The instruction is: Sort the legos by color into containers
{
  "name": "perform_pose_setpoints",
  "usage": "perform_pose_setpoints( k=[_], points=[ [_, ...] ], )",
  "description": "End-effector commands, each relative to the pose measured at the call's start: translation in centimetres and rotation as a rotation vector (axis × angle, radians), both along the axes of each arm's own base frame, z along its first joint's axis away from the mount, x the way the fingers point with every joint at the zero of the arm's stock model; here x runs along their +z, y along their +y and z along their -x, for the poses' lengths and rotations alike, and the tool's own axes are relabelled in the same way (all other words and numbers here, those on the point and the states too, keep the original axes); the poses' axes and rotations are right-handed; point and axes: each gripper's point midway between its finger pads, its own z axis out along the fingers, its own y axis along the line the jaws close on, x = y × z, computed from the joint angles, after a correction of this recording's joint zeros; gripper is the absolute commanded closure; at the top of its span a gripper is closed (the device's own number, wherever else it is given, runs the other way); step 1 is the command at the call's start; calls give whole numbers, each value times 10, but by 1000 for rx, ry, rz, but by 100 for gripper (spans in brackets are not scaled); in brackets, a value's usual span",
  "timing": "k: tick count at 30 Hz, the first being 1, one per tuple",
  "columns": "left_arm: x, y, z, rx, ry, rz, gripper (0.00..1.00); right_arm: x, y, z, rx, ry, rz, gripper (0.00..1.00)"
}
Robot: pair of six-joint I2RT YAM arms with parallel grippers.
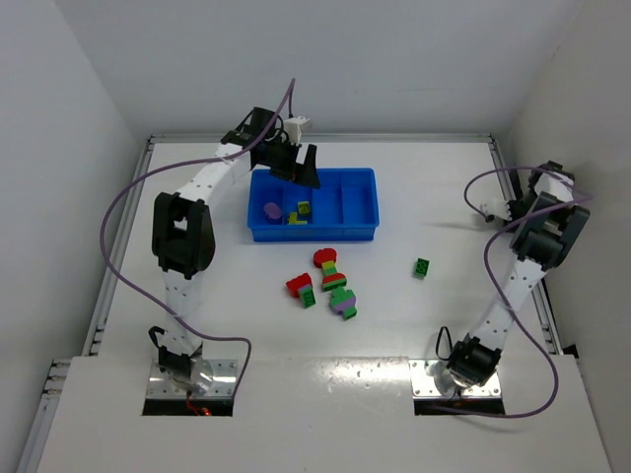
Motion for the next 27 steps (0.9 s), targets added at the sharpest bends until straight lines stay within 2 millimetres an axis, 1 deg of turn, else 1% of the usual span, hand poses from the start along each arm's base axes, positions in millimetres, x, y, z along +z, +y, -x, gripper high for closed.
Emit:
perform_pose_setpoints(
  k=[1, 2, 3, 4, 5, 6, 7, 8, 9, 10, 11, 12, 13, 14, 15, 16, 17, 18, 19, 21, 22, 23, 24, 25, 26, 27],
  points=[
    [11, -9, -3, -23, -34, 17, 0, 18, 30, -9, 87, -18, -41, 93],
    [11, -10, -2, -31, -32, 24, 0, 15, 33, -3, 86, -6, -49, 94],
    [11, -10, -2, -31, -32, 24, 0, 20, 31, -6, 87, -21, -40, 96],
    [11, -10, -2, -31, -32, 24, 0, 24, 32, -4, 78, -22, -40, 96],
    [12, -11, -1, -37, -30, 31, 0, 21, 40, -5, 88, -20, -57, 96],
    [12, -12, -1, -37, -30, 31, 0, 28, 41, -8, 75, -42, -62, 97],
    [12, -12, -1, -37, -30, 31, 0, 29, 42, -5, 63, -40, -65, 97],
    [8, -11, 1, -37, -18, 27, 0, 35, 50, -6, 75, -50, -75, 97],
    [8, -12, 2, -44, -16, 35, 0, 39, 51, -8, 61, -71, -77, 97],
    [5, -12, 4, -44, -7, 32, 0, 41, 51, -7, 43, -78, -75, 97],
    [5, -12, 4, -44, -7, 32, 0, 41, 57, -8, 44, -79, -77, 97],
    [6, -13, 5, -51, -4, 39, 0, 46, 60, -13, 42, -94, -70, 97],
    [7, -12, 7, -51, -4, 39, 0, 49, 61, -10, 33, -97, -70, 97],
    [7, -12, 7, -51, -4, 39, 0, 49, 59, -5, 10, -87, -57, 97],
    [8, -11, 9, -51, -3, 39, 0, 56, 63, -12, 13, -116, -43, 97],
    [8, -11, 9, -51, -3, 39, 0, 54, 63, -5, 1, -105, -35, 97],
    [4, -11, 11, -51, 7, 36, 0, 56, 66, -6, -5, -109, -25, 97],
    [9, -12, 13, -58, 1, 46, 0, 60, 65, -7, -13, -123, -19, 97],
    [6, -11, 14, -58, 11, 43, 0, 60, 71, -6, -13, -120, -23, 97],
    [6, -12, 15, -64, 13, 50, 0, 71, 68, -6, -44, -138, -10, 97],
    [2, -12, 17, -64, 24, 47, 0, 68, 74, -6, -47, -130, -16, 98],
    [7, -12, 18, -64, 15, 49, 0, 77, 74, -4, -59, -145, -12, 98],
    [4, -11, 19, -64, 24, 47, 0, 81, 74, -4, -72, -154, -11, 98],
    [4, -12, 20, -70, 26, 53, 0, 79, 76, 1, -73, -144, -15, 98],
    [1, -12, 22, -70, 35, 51, 0, 84, 76, 0, -84, -156, -13, 98],
    [6, -11, 22, -70, 24, 54, 0, 90, 80, 5, -93, -156, -28, 98]
  ],
)
